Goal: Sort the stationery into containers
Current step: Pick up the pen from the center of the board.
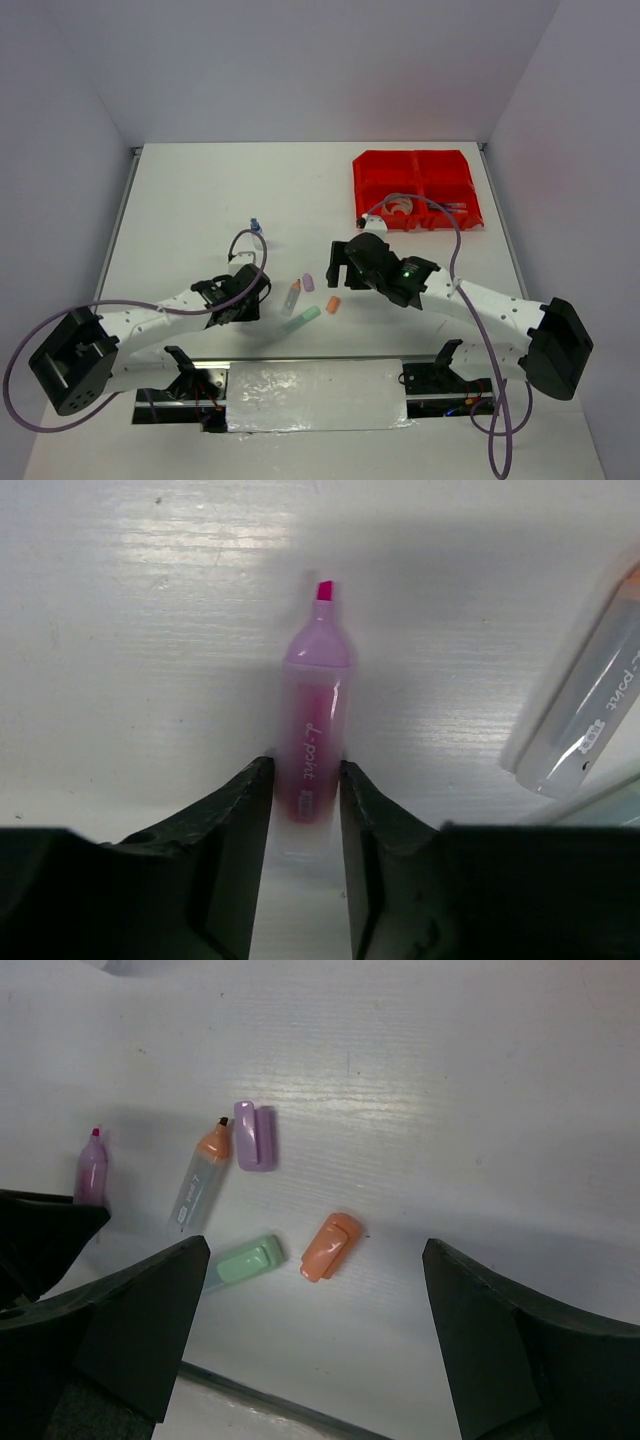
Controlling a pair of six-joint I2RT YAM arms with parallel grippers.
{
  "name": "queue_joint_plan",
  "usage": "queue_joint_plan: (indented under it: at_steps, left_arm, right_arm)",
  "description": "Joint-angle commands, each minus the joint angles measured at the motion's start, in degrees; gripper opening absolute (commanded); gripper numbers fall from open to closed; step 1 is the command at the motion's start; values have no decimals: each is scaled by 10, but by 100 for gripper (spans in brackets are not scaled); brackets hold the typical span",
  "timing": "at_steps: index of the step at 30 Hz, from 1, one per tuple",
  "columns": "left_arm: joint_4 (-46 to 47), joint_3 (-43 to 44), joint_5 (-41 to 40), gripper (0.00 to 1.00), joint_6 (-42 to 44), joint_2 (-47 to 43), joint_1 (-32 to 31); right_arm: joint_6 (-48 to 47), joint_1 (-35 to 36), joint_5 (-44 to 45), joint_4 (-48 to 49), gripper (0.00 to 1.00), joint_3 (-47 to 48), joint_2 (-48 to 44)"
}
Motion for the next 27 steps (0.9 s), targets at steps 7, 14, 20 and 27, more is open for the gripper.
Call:
queue_joint_plan:
  at_steps: [7, 14, 20, 27]
  left_arm:
    - [-48, -10, -9, 36, -67, 36, -49]
    - [-49, -10, -1, 46, -71, 65, -63]
    - [-51, -4, -4, 0, -78, 66, -77]
    - [-84, 33, -53, 0, -78, -65, -92]
  right_arm:
    - [-10, 4, 2, 31, 95, -21, -52]
    - [-13, 4, -1, 38, 95, -32, -69]
    - [-16, 4, -11, 61, 94, -53, -85]
    - [-12, 3, -15, 88, 91, -57, -55]
